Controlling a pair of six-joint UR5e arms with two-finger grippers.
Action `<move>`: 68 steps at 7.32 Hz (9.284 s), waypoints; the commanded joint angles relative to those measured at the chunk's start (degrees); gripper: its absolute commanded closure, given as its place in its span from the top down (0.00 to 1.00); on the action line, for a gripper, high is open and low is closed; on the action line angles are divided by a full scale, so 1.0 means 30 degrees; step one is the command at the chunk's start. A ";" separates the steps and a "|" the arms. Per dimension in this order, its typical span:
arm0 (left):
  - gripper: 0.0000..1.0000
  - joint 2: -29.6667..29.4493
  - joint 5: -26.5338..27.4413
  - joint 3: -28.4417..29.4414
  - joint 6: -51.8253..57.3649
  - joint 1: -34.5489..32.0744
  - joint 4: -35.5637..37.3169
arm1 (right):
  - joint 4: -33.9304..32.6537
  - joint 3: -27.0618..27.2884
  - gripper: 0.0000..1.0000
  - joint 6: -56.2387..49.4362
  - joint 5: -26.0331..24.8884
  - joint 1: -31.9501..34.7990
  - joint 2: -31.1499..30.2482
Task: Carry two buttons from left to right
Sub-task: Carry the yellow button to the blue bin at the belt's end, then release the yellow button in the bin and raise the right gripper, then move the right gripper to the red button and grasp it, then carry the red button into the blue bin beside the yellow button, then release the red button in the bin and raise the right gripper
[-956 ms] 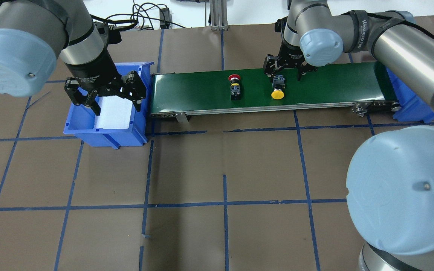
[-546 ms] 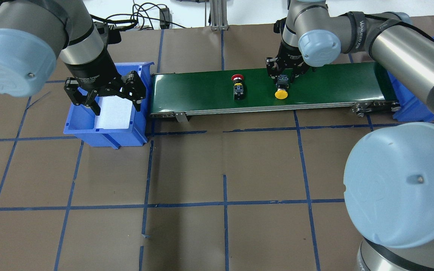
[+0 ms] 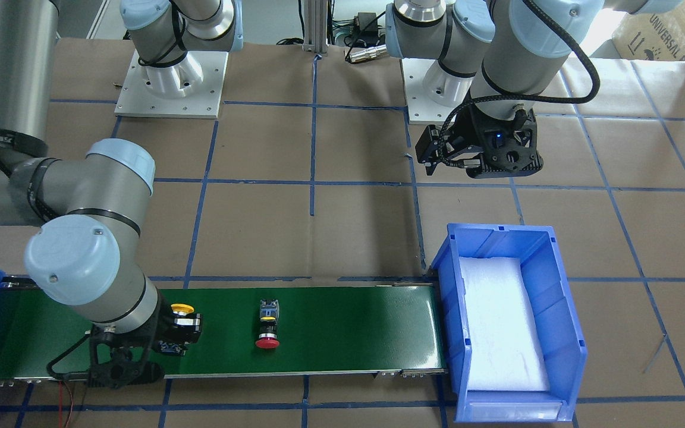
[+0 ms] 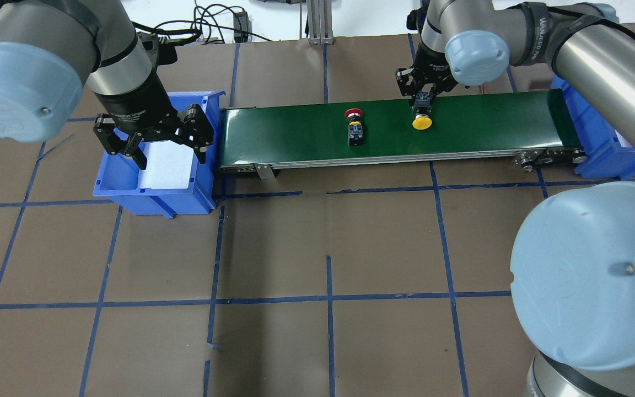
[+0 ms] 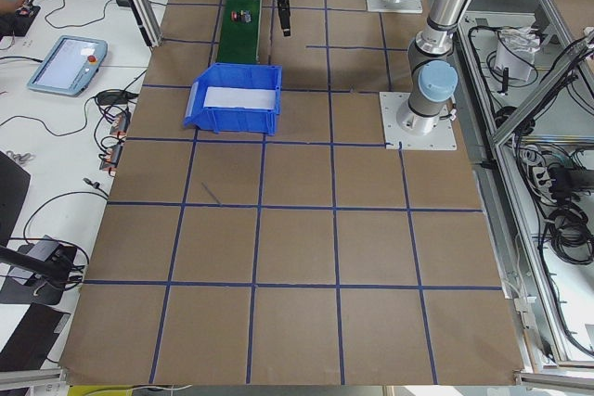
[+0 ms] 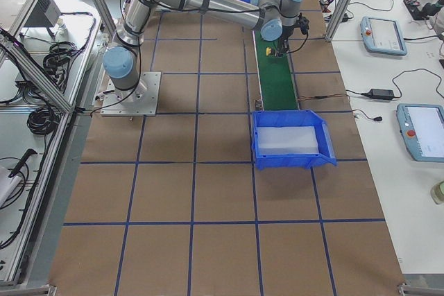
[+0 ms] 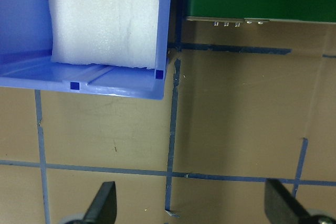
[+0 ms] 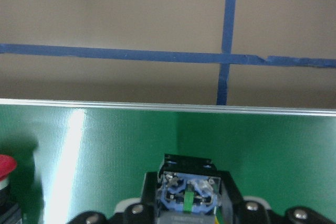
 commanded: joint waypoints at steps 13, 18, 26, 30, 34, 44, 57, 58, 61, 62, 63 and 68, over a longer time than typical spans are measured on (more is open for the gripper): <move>1.00 -0.0185 -0.0176 0.0019 0.0635 0.0029 0.0088 | 0.1051 -0.3266 0.32 -1.1309 -0.0800 -1.0535 0.2826; 1.00 -0.0185 -0.0176 0.0048 0.0635 0.0000 0.0088 | 0.3375 -0.4753 0.99 -1.1426 -0.0895 -1.0419 0.1751; 1.00 -0.0185 -0.0147 0.0048 0.0635 0.0000 0.0088 | 0.5714 -0.2127 0.99 -0.9376 -0.0545 -0.2370 -0.1301; 1.00 -0.0126 -0.0117 -0.0040 0.0635 0.0000 0.0088 | 0.3634 -0.0751 0.99 -0.4642 -0.0807 0.0883 -0.0894; 1.00 -0.0068 -0.0088 -0.0098 0.0635 0.0000 0.0088 | 0.0702 0.1245 0.99 -0.4425 -0.0662 0.0892 0.0218; 1.00 -0.0214 -0.0176 0.0019 0.0606 0.0000 0.0088 | 0.4567 -0.2997 0.14 -0.4304 -0.1598 -0.2879 -0.0422; 1.00 -0.0214 -0.0147 -0.0011 0.0606 0.0000 0.0088 | 0.2661 -0.5286 0.17 -1.2218 -0.0688 -1.1033 0.3356; 1.00 -0.0214 -0.0147 -0.0011 0.0606 -0.0029 0.0088 | 0.2663 -0.5317 0.32 -1.2101 -0.0835 -1.1033 0.3589; 1.00 -0.0214 -0.0147 -0.0011 0.0606 0.0000 0.0088 | 0.1901 -0.5317 0.64 -1.2129 -0.0836 -1.0975 0.3651; 1.00 -0.0185 -0.0147 -0.0011 0.0606 0.0000 0.0088 | 0.2104 -0.5259 0.74 -1.2158 -0.0778 -1.0888 0.3708; 1.00 -0.0185 -0.0147 -0.0011 0.0606 0.0000 0.0088 | 0.2164 -0.5288 0.90 -1.2245 -0.0836 -1.0597 0.3274; 1.00 -0.0214 -0.0147 -0.0011 0.0577 0.0000 0.0088 | 0.9446 -0.4879 1.00 -1.0469 -0.0953 -0.6500 -0.1439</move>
